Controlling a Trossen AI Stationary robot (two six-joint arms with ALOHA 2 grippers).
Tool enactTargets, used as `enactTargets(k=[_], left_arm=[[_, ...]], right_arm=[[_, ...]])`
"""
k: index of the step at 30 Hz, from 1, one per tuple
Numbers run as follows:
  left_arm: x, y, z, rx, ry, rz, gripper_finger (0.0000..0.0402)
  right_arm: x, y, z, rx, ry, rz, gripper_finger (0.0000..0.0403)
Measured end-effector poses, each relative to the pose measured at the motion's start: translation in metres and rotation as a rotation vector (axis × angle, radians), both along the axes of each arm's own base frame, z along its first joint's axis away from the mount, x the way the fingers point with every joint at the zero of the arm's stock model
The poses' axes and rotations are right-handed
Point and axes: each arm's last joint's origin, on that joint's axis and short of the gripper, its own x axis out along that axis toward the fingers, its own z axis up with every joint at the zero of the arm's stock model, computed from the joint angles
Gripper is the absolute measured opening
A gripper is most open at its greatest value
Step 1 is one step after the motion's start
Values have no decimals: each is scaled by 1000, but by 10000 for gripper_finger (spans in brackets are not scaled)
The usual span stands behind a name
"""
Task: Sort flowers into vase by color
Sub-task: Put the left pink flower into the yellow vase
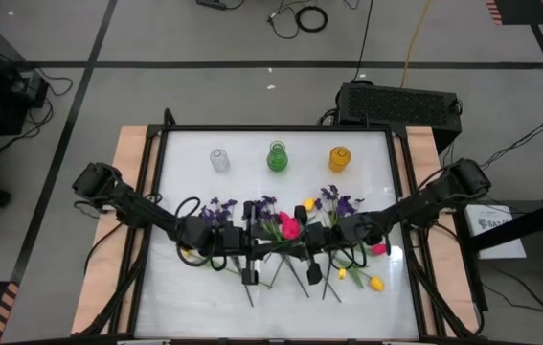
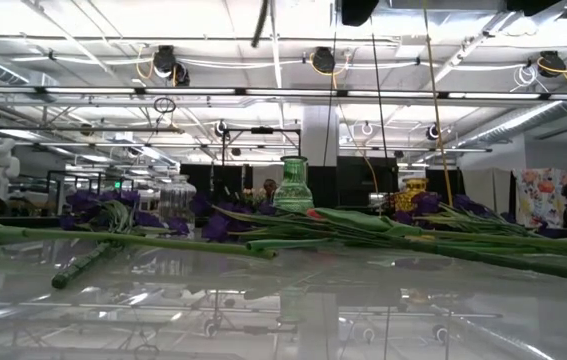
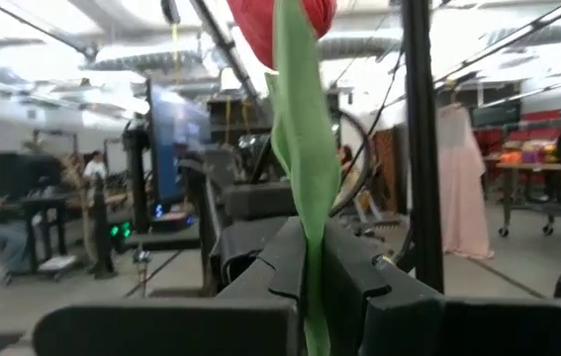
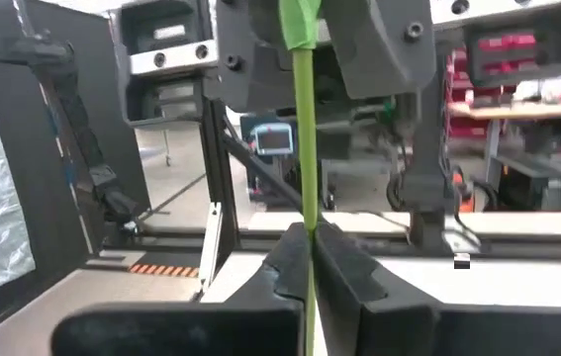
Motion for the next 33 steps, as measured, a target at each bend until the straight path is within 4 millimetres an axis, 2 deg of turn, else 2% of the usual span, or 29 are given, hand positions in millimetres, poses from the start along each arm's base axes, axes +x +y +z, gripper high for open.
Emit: enactTargets(k=[3, 9, 13, 17, 22, 26, 30, 33], left_arm=[[-4, -2, 2, 13, 33, 8, 74], [-15, -6, 6, 18, 130, 80, 207], [-20, -12, 5, 31, 181, 110, 260], [-20, -12, 3, 3, 205, 104, 273], [-12, 3, -4, -101, 262, 137, 273], [-1, 18, -13, -168, 304, 102, 273], [9, 20, -23, -167, 318, 14, 271], [13, 22, -25, -174, 323, -38, 254]], right_arm=[[-2, -2, 2, 20, 18, -2, 2], [-11, -5, 16, 49, 19, -4, 1], [-21, -9, 29, 43, 25, -9, 1], [-34, -14, 43, 30, 25, -49, 0], [-52, -17, 64, 23, -29, -71, 0], [-57, -12, 65, 11, -30, -48, 0], [-57, -12, 65, 9, -25, -51, 0], [-56, -13, 64, -6, -15, -90, 0]])
